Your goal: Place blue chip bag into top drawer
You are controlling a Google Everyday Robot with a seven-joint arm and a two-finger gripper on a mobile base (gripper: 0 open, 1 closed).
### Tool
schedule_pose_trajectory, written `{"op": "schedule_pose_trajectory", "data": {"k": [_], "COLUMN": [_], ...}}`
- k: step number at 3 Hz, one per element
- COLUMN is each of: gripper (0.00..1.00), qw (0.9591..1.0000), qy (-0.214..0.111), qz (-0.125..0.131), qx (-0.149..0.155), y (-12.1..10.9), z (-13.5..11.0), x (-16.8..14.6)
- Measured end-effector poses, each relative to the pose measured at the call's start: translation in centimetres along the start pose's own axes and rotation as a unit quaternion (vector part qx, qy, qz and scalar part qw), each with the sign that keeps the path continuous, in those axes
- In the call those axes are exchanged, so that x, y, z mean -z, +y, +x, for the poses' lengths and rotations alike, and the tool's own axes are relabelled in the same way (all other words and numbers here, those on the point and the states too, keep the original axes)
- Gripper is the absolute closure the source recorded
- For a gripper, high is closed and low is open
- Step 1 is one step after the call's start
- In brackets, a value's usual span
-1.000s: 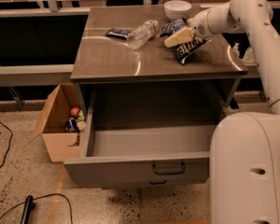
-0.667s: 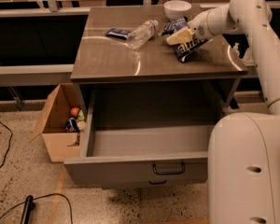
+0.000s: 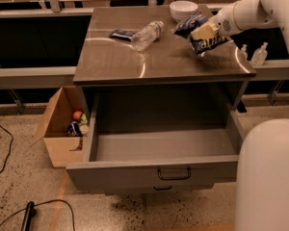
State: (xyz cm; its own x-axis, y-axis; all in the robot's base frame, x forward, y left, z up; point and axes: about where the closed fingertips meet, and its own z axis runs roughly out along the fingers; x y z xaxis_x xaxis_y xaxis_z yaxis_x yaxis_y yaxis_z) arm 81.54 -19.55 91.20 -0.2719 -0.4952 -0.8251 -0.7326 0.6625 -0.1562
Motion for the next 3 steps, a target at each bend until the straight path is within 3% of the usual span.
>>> {"op": "schedule_pose_trajectory", "data": {"k": [1,2,3], "gripper": [1.0,1.0,1.0], "qw": [0.9994,0.9969,0.9945], "qy": [-0.032,-0.061,-0.044], "qz": [0.005,-0.05,-0.095], "qx": [0.01,0.007,-0.004], "y": [2.8,9.3,13.1], "z": [-3.1,-4.5,-2.5], "x": [6.7,8.8,6.1]}}
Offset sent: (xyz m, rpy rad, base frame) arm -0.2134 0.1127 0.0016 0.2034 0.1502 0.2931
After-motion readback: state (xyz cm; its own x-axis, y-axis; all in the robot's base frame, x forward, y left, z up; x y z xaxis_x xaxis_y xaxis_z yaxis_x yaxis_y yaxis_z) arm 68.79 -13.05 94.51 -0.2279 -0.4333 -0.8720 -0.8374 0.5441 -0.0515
